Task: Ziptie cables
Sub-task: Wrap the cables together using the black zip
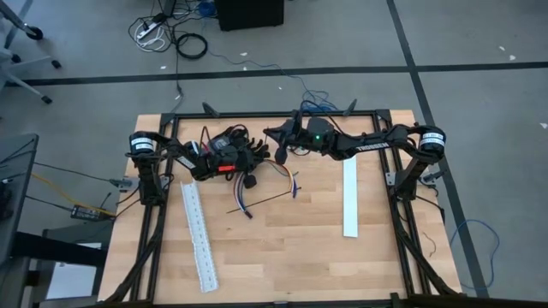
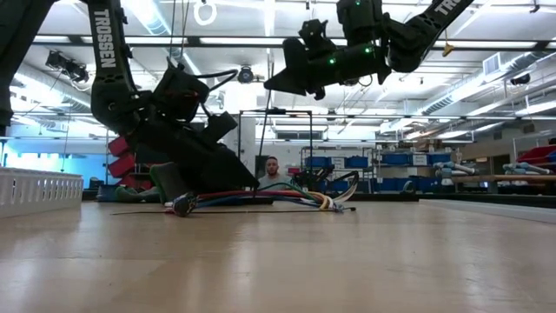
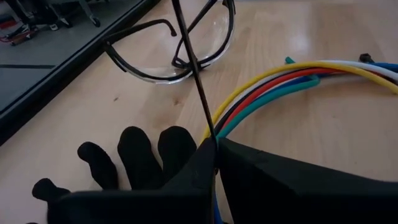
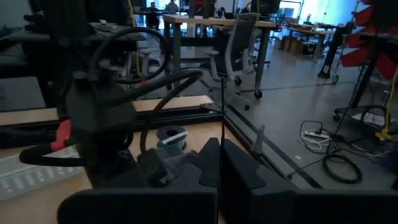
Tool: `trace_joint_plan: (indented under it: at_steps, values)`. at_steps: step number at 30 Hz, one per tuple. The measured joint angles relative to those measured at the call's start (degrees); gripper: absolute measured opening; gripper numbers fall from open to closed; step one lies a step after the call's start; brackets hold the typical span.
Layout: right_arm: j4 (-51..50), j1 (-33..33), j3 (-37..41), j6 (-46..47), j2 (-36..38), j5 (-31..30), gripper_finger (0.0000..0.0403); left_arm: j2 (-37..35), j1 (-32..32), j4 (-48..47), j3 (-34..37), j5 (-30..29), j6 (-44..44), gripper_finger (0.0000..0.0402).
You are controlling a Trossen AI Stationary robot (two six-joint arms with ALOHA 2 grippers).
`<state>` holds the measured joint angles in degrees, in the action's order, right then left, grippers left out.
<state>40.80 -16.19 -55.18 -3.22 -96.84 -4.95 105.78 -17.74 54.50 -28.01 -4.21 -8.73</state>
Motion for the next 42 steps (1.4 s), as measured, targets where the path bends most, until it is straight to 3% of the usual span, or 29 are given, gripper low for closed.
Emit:
trace_joint_plan:
  at_steps: [14,23,27,33,38,42]
  values:
    - [-1.35,0.00,-0.12,0.20,0.72,-2.79,0.0011,0.13,0.05,2.16,0.13,0.00,1.39,0.0001]
    - [-24.19,2.80,-0.26,-0.63,13.45,-4.49,0.0093,0.15,0.09,2.27,0.20,-0.18,1.88,0.0000]
    - [-36.20,6.07,-0.26,3.35,16.51,1.53,0.0134,0.15,0.09,2.60,0.20,-0.12,1.85,0.0000]
    - [-43.62,12.49,-0.09,9.13,12.05,4.71,0.0165,0.11,0.09,2.96,0.17,0.85,1.85,0.0000]
    - [-44.32,17.02,-0.09,7.51,4.71,4.19,0.0151,-1.94,0.13,2.36,0.24,1.51,2.82,0.0000]
    - [-52.97,18.46,-0.04,6.75,2.99,0.30,0.0139,-6.69,0.17,-0.02,0.42,2.47,3.17,0.0000]
